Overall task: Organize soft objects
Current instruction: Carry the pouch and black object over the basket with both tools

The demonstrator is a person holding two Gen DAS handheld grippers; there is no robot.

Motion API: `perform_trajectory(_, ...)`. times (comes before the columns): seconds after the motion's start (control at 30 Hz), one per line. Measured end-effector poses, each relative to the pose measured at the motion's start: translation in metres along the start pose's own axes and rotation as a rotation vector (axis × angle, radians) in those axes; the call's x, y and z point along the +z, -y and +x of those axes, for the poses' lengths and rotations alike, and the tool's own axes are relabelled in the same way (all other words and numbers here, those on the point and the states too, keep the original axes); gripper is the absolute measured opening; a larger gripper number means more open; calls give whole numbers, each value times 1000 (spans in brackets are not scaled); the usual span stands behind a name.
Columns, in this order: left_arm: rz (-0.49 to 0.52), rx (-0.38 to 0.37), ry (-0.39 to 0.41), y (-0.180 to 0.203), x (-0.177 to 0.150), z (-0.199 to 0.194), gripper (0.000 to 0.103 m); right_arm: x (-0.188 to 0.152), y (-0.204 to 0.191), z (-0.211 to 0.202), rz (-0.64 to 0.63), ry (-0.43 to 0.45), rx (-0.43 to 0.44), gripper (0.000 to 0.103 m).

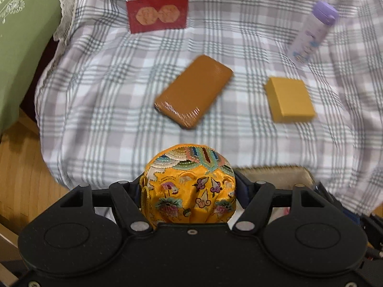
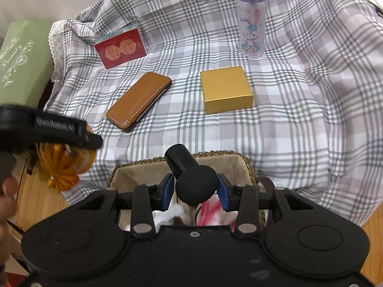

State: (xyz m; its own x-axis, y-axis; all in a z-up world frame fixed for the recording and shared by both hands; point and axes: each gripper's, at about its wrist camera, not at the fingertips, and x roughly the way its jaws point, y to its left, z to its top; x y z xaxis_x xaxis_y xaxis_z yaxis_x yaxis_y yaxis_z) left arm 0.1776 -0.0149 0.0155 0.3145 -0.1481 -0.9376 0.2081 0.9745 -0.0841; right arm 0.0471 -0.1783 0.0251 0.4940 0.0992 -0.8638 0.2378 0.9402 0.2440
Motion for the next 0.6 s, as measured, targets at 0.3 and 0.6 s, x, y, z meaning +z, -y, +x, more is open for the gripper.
perform_trajectory(0.3,-10,4,17,26,-44,-9,65,-24,14,-30,34,32,27,38)
perform_trajectory(0.6,-36,17,51,34,-68,-17,66,-50,26,-40,70,27,32,38)
